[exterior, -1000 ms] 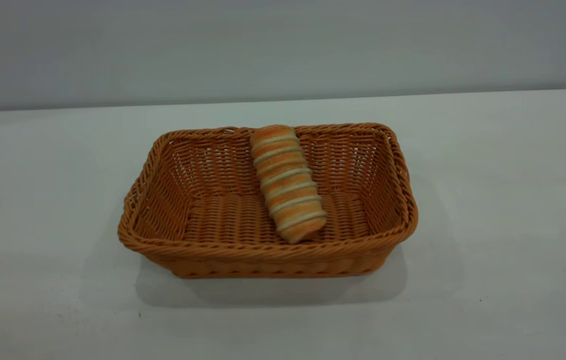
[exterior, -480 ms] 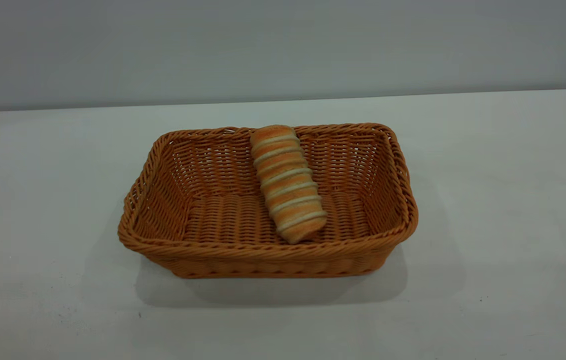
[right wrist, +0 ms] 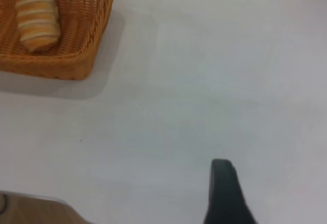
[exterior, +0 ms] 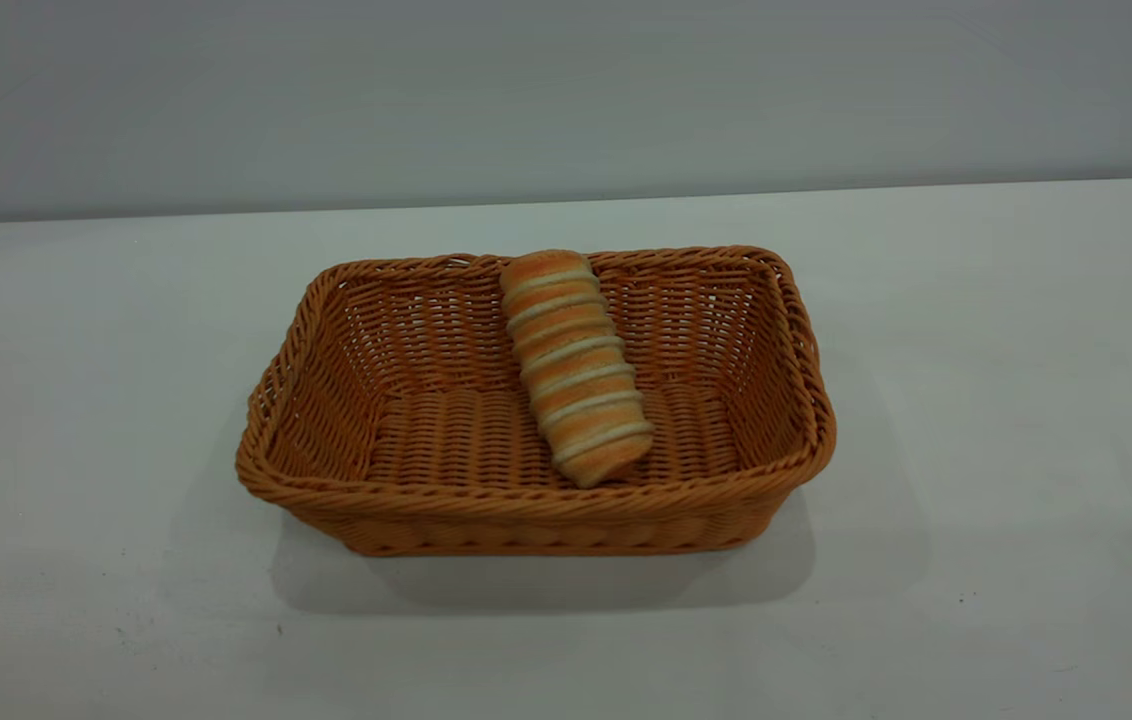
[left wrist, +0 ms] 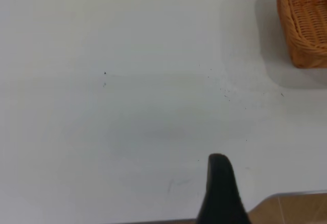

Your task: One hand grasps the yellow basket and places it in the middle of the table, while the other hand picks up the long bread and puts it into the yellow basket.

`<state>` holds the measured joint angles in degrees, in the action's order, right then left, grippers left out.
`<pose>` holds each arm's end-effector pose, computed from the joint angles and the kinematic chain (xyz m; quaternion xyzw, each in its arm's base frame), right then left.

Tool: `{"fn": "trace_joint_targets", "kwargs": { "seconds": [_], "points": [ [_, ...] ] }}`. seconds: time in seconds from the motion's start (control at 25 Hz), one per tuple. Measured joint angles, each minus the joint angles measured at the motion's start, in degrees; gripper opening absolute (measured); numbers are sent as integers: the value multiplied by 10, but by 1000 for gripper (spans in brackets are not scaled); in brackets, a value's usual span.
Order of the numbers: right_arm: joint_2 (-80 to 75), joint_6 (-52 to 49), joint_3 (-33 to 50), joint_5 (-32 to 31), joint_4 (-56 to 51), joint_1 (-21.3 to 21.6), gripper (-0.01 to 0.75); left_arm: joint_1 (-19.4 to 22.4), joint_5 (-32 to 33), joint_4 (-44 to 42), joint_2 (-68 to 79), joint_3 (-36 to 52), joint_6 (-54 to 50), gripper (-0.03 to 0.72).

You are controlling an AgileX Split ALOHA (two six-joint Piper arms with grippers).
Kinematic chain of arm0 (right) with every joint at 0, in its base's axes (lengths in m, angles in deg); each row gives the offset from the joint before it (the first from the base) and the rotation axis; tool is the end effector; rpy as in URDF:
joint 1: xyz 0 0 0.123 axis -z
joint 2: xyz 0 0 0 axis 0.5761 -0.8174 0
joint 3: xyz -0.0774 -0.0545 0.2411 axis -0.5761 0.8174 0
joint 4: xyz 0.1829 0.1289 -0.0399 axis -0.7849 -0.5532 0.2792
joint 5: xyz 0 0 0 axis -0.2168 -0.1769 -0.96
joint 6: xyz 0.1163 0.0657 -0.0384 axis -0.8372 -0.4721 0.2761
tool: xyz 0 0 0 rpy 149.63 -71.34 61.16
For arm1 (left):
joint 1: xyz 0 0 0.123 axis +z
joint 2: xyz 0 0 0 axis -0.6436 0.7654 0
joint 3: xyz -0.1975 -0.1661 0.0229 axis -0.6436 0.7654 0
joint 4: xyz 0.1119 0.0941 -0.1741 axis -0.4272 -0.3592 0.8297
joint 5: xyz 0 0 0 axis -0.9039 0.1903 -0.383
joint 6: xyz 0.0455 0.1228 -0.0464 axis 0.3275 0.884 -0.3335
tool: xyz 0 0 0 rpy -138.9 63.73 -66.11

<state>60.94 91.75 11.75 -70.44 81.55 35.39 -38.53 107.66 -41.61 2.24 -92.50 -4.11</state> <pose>0.0371 0.0159 0.2279 -0.0690 0.8698 0.0258 0.4878 0.0359 -0.0028 0.2320 0.0039 0.8690 -0.0002 0.4948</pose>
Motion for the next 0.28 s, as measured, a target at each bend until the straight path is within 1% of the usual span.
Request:
{"fn": "trace_joint_targets", "kwargs": {
  "seconds": [0.28],
  "points": [
    [0,0,0,0,0,0,464,0,0,0,0,0,0,567]
  ]
}}
